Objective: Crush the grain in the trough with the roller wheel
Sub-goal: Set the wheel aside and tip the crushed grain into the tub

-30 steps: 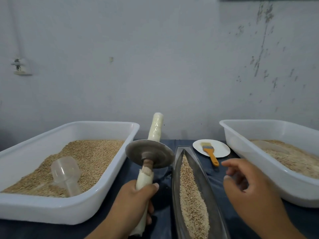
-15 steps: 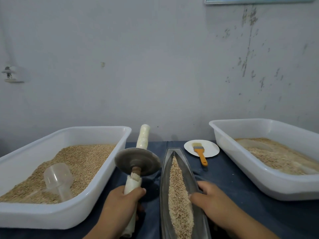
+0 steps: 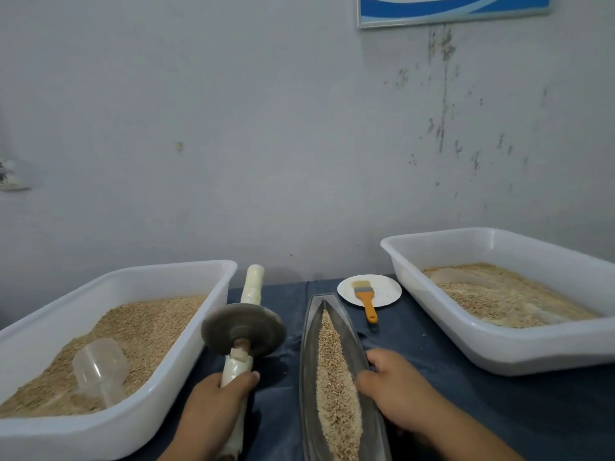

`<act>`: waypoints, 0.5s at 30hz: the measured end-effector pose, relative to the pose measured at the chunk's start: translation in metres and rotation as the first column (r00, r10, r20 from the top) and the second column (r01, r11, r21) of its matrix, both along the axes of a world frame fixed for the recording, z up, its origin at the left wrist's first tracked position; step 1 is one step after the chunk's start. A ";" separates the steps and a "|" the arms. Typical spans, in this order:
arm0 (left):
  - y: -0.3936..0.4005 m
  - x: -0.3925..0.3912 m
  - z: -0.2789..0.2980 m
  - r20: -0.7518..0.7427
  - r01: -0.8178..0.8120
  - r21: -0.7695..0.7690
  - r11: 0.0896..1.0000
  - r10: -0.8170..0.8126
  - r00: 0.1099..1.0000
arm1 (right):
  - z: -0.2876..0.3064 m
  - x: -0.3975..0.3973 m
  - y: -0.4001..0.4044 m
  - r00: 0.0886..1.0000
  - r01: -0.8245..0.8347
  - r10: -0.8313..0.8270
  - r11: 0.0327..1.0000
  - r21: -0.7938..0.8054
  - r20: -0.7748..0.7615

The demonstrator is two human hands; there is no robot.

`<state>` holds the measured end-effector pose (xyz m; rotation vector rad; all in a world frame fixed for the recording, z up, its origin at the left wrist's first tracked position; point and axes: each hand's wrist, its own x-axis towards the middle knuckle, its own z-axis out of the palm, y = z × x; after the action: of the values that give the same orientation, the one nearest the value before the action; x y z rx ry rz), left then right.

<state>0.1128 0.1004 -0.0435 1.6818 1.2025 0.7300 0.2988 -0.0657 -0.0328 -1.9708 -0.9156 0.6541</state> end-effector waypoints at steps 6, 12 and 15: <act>-0.003 0.005 -0.002 -0.056 -0.037 0.056 0.998 0.040 0.998 | 0.005 0.002 -0.009 0.999 -0.015 0.015 1.000 0.009 -0.042; -0.007 -0.002 0.001 -0.210 0.036 0.119 0.992 -0.010 0.978 | 0.011 -0.005 -0.019 0.997 -0.036 0.038 0.999 0.027 -0.063; -0.016 -0.006 0.008 -0.267 0.065 0.155 0.986 -0.022 0.964 | 0.017 -0.015 -0.032 0.998 0.051 -0.051 0.999 -0.013 0.035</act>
<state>0.1070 0.0843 -0.0352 1.9838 1.3120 0.6024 0.2836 -0.0980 -0.0158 -2.0169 -0.8811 0.6005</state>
